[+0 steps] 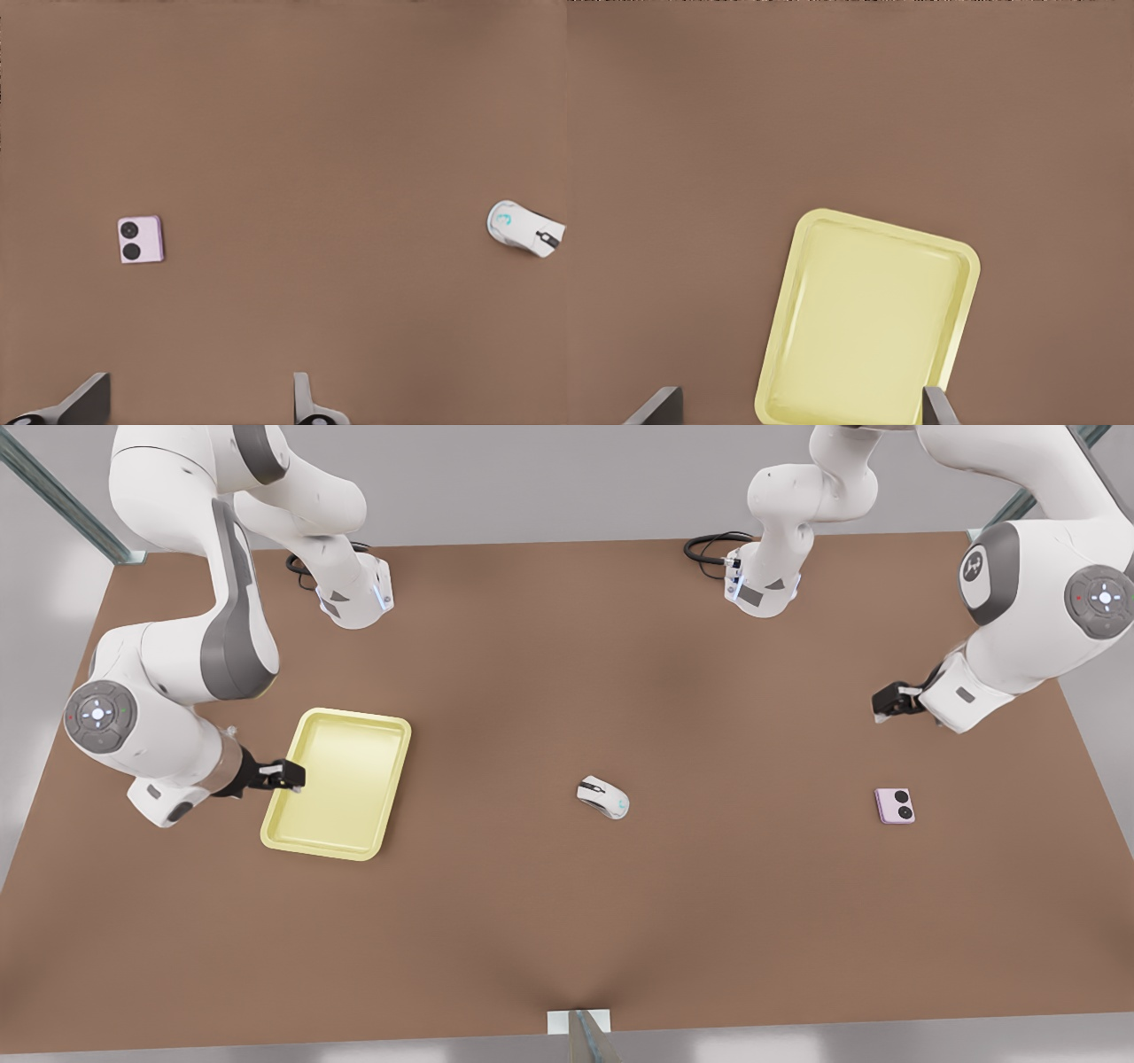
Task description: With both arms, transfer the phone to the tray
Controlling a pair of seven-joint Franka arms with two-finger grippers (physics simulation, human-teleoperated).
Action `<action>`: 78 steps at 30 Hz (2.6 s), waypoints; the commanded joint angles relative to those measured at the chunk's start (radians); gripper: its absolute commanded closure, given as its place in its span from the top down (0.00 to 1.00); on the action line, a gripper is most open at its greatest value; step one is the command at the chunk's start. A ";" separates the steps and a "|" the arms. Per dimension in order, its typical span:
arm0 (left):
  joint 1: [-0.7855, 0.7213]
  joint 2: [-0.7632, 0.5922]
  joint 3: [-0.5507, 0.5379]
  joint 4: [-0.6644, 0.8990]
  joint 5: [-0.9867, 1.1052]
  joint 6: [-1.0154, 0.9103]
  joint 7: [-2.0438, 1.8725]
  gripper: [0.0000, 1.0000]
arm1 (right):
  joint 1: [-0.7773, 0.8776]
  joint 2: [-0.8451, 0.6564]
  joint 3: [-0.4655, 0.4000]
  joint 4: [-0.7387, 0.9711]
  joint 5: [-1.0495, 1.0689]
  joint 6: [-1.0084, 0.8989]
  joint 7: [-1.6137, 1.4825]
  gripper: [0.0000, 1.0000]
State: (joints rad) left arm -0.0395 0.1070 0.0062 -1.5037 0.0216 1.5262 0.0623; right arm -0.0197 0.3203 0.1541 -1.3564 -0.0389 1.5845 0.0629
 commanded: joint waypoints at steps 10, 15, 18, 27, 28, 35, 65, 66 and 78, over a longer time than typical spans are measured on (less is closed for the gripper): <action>0.200 0.418 0.032 -0.144 0.001 0.489 0.025 1.00 | 0.000 -0.001 0.001 0.000 0.001 0.029 0.023 1.00; 0.273 0.514 0.032 -0.214 0.012 0.698 0.062 1.00 | 0.000 -0.001 0.001 0.000 0.001 0.029 0.023 1.00; 0.300 0.545 0.032 -0.211 0.015 0.753 0.062 1.00 | -0.002 -0.001 0.001 0.000 0.001 0.029 0.022 1.00; 0.320 0.559 0.032 -0.250 0.015 0.736 0.323 1.00 | -0.002 -0.001 0.001 0.000 0.001 0.029 0.023 1.00; 0.320 0.559 0.032 -0.250 0.015 0.736 0.323 1.00 | -0.002 -0.001 0.001 0.000 0.001 0.029 0.023 1.00; 0.320 0.566 0.032 -0.268 0.012 0.723 0.317 1.00 | -0.005 -0.001 0.001 -0.001 0.001 0.029 0.022 1.00; -0.651 0.614 -0.176 0.174 0.011 0.411 -1.234 0.77 | -0.003 0.000 -0.001 0.000 0.001 0.029 0.022 1.00; -0.688 0.654 -0.176 0.227 0.009 0.408 -1.256 0.77 | -0.005 0.000 -0.001 0.000 0.001 0.029 0.022 1.00; -0.849 0.836 -0.169 0.358 0.012 0.454 -1.428 0.77 | -0.006 0.000 -0.001 -0.001 0.001 0.028 0.020 1.00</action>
State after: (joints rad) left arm -0.8813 0.9446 -0.1621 -1.1399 0.0348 1.9687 -0.8025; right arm -0.0257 0.3218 0.1532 -1.3575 -0.0391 1.6137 0.0844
